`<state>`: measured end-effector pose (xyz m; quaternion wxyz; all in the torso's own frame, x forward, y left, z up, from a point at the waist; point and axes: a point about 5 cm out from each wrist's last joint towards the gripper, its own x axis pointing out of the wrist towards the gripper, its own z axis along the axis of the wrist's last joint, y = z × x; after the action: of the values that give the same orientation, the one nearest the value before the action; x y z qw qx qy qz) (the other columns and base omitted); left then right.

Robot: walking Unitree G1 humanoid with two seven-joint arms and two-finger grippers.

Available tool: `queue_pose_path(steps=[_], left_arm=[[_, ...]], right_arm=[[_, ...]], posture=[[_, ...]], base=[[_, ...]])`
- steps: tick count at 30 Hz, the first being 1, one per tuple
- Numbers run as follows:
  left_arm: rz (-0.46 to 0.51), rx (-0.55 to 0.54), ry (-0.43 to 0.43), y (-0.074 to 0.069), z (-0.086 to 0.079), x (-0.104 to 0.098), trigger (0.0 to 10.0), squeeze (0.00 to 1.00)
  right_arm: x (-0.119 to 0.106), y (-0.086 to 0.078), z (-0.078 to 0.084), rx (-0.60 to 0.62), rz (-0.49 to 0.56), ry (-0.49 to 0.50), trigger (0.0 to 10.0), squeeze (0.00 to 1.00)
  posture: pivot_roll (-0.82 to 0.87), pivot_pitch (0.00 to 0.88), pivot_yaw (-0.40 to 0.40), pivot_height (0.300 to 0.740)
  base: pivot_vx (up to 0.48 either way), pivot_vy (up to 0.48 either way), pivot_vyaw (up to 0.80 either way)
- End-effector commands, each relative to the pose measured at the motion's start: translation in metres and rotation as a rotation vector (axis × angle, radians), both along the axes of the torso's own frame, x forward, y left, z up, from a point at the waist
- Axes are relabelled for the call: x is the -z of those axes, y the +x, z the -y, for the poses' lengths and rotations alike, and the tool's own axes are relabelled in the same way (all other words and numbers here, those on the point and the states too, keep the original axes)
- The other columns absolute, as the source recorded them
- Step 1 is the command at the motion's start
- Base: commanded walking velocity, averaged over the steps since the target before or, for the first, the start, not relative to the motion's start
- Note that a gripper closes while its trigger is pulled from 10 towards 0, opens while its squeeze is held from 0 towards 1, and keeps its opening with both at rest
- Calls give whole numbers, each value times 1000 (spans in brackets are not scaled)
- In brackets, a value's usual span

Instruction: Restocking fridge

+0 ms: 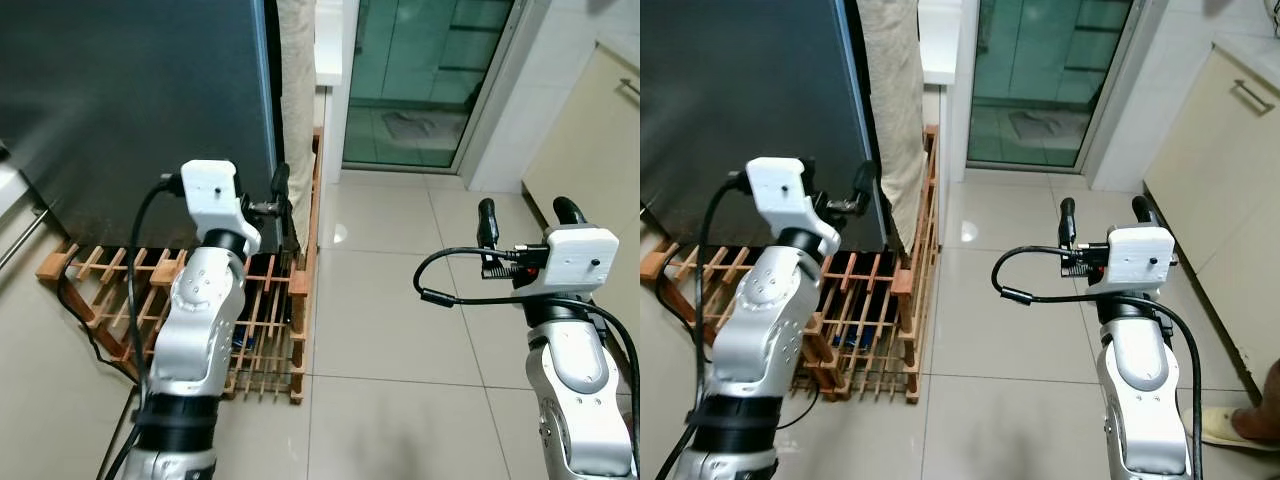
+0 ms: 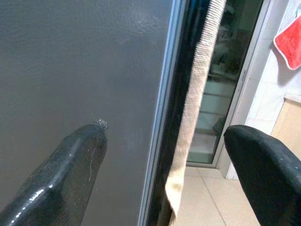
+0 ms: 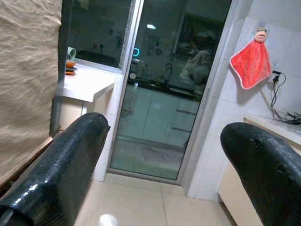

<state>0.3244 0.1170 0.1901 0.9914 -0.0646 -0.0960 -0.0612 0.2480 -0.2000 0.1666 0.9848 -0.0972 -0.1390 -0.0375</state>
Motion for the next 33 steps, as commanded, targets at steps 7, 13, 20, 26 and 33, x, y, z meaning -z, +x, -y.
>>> queue_pose_path(steps=[7,13,20,26,33], left_arm=[[26,64,-38,7,19,-9,10000,0],[18,103,-46,11,25,-13,10000,0],[-91,157,-137,14,42,0,10000,0],[-100,153,-99,20,47,5,10000,0],[-99,154,-63,30,49,4,10000,0]], right_arm=[[-5,-6,7,30,10,-26,10000,67],[-3,-4,7,26,-1,-23,10000,63],[-1,1,2,14,-5,-15,10000,63],[-1,1,2,23,3,-11,10000,63],[0,2,-2,25,6,-3,10000,63]], posture=[[-242,0,-13,740],[-233,0,-11,740],[-225,0,-8,740],[-233,0,4,740],[-229,0,17,740]], base=[[0,0,0],[0,0,0],[0,0,0],[0,0,0],[0,0,0]])
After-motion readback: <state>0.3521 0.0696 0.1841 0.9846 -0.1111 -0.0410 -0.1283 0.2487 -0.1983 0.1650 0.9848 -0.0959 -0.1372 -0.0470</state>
